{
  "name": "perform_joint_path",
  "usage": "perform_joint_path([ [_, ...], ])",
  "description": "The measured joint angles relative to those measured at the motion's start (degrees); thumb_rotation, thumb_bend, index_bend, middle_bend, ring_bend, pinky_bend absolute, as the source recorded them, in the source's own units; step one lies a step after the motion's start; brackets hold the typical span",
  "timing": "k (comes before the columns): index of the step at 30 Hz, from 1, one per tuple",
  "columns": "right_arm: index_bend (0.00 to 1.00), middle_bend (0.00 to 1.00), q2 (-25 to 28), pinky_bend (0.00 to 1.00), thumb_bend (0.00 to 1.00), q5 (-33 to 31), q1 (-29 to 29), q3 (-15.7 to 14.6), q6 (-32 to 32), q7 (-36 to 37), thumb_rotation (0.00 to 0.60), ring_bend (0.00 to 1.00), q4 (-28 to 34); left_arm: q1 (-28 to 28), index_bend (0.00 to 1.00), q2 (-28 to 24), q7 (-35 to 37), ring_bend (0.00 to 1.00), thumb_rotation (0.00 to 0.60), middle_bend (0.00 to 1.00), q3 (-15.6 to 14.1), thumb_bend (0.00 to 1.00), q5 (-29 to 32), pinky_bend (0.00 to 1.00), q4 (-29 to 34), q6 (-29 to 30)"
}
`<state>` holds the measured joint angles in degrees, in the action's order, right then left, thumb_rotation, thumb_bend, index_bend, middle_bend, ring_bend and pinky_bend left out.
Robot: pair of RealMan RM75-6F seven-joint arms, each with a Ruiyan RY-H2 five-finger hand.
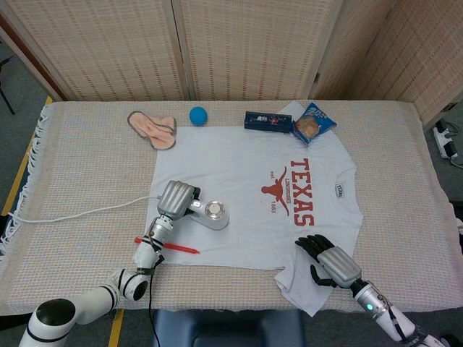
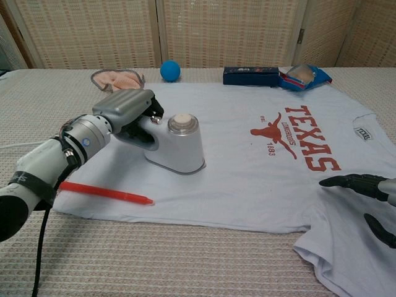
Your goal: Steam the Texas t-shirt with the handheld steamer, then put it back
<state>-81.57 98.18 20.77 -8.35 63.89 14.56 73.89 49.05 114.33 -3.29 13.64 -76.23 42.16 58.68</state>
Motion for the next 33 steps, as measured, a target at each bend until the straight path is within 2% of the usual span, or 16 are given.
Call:
perform_joint_path([
  [10,0.0,0.05,0.14,0.0,0.75,-0.67,0.51,-0.4,-0.72,-0.84,0.391,0.0,0.59,-1.97,0.93,0.94,6.27,0.83,0.6,1.0,-1.0,0.37,-0.29,0.7,-12.56,0.34],
  [18,0.0,0.05,0.18,0.0,0.75,-0.73,1.08,-0.54,-0.9,-1.14,0.389,0.0,1.32,-4.73,0.93,0.02,10.27,0.83,0.6,1.0,0.12,0.37,2.24,0.7,-19.43,-1.98],
  [26,0.0,0.05,0.3,0.0,0.75,-0.67,1.26,-0.79,-0.55,-1.11,0.391,0.0,1.69,-6.31,0.92,-2.31,14.54,0.82,0.6,1.0,0.94,0.37,2.63,0.7,-17.88,0.24],
  [33,0.0,0.05,0.36,0.0,0.75,-0.75,1.19,-1.03,-0.16,-0.9,0.39,0.0,1.69,-6.27,0.92,-3.77,15.1,0.82,0.6,1.0,0.7,0.37,0.98,0.7,-10.5,4.16],
])
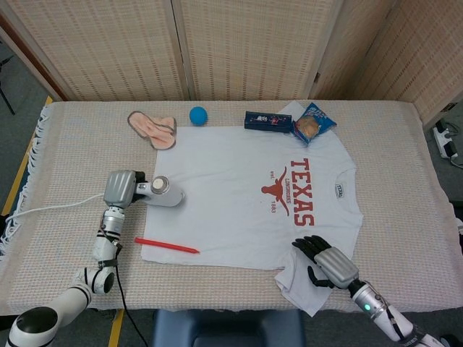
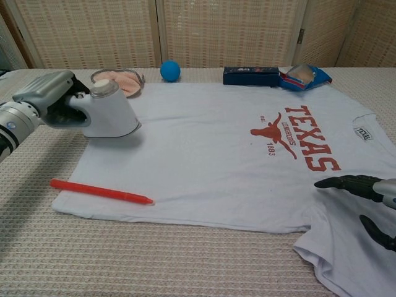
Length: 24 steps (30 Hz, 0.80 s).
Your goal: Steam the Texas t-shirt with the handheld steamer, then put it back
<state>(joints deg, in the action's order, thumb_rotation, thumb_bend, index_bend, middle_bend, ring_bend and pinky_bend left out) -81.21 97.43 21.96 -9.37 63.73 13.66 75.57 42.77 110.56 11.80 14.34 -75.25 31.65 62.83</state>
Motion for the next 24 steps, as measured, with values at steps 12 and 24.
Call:
perform_joint_path([
  [12,0.0,0.05,0.09,0.0,0.75,-0.58,-0.27,-0.34,0.01,0.27,0.389,0.0,-0.08,2.98,0.92,3.02,-10.26,0.82,0.6,0.99,-2.49,0.37,-4.79,0.7,10.21,3.66],
  [24,0.0,0.05,0.07,0.0,0.75,-0.71,-0.34,-0.44,0.26,0.71,0.389,0.0,-0.25,8.64,0.92,8.6,-19.9,0.82,0.6,0.99,2.96,0.37,-0.13,0.7,4.35,-1.31],
])
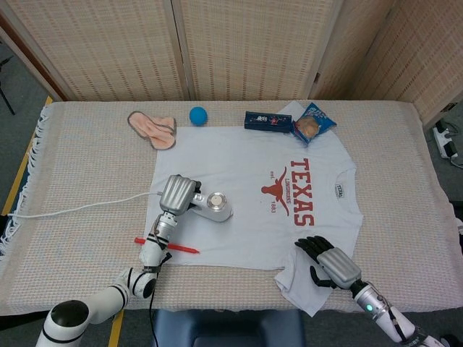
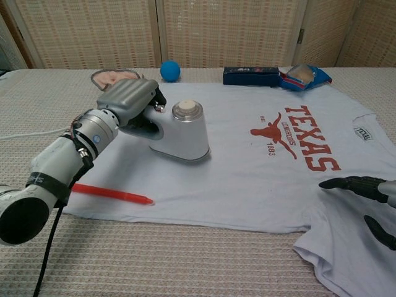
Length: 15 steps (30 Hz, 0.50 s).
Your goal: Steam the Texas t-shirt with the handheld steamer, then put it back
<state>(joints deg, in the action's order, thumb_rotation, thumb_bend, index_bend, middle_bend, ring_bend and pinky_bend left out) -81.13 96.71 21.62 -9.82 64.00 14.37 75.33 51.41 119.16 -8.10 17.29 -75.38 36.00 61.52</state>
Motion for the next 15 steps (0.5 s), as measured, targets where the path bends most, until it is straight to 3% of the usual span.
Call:
perform_joint_path([
  [8,0.0,0.05,-0.12,0.0,0.75,-0.43,0.05,0.06,-0.42,-0.27,0.39,0.0,0.08,1.29,0.92,1.57,-0.22,0.82,0.6,0.99,2.3,0.36,3.8,0.7,-6.11,-4.21],
  [15,0.0,0.05,-0.11,0.0,0.75,-0.47,0.27,0.14,-0.67,-0.58,0.389,0.0,0.31,-0.21,0.92,0.82,4.08,0.82,0.6,0.99,-2.16,0.37,-0.03,0.7,-5.29,-3.25],
])
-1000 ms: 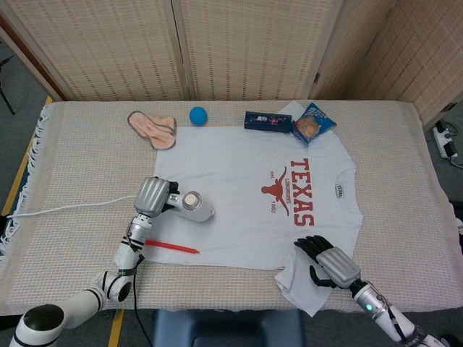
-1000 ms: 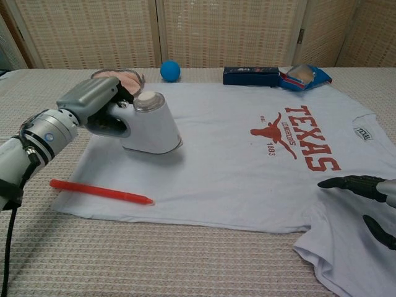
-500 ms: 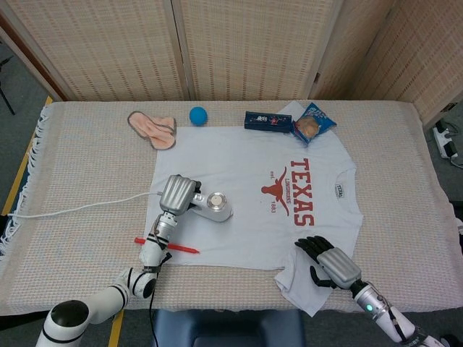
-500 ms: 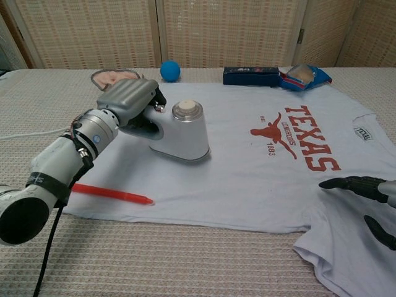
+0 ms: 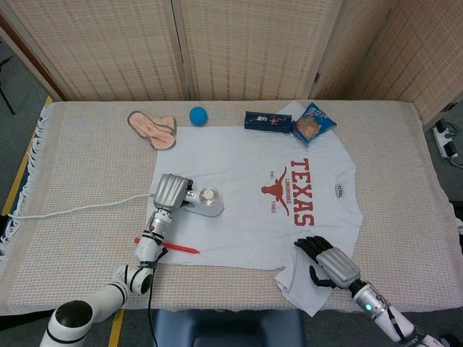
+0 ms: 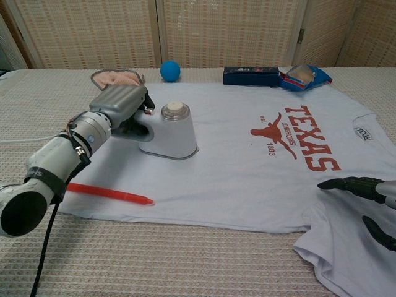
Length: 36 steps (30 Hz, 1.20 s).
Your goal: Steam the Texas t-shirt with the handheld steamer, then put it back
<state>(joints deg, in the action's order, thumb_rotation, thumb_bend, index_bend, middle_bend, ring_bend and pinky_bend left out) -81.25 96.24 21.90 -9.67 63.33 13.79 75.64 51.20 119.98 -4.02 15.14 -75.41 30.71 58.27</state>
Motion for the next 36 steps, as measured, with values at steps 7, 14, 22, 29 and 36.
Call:
perform_joint_path([
  [7,0.0,0.05,-0.03,0.0,0.75,0.23,0.03,-0.05,0.24,-0.11,0.39,0.0,0.22,-2.4,0.92,-3.74,3.24,0.82,0.6,0.99,-5.85,0.37,-5.89,0.7,6.72,3.02],
  [14,0.0,0.05,0.14,0.0,0.75,0.48,-0.18,-0.21,0.85,-0.19,0.389,0.0,0.46,-4.29,0.91,-8.28,2.63,0.81,0.6,0.99,-9.41,0.37,-9.46,0.7,15.85,5.38],
  [22,0.0,0.05,0.37,0.0,0.75,0.7,-0.53,-0.46,1.43,-0.29,0.391,0.0,0.63,-6.03,0.91,-14.56,0.13,0.81,0.6,0.98,-12.27,0.37,-13.34,0.7,26.7,8.11],
  [29,0.0,0.05,0.53,0.0,0.75,0.61,-0.55,-0.39,1.43,-0.58,0.388,0.0,0.98,-5.98,0.91,-14.55,0.55,0.81,0.6,0.98,-7.66,0.37,-8.71,0.7,25.44,6.88],
  [36,0.0,0.05,0.46,0.0,0.75,0.23,-0.44,-0.26,0.88,-1.01,0.391,0.0,1.31,-4.83,0.91,-11.87,0.32,0.81,0.6,0.98,-2.81,0.37,-2.4,0.7,16.39,2.95],
])
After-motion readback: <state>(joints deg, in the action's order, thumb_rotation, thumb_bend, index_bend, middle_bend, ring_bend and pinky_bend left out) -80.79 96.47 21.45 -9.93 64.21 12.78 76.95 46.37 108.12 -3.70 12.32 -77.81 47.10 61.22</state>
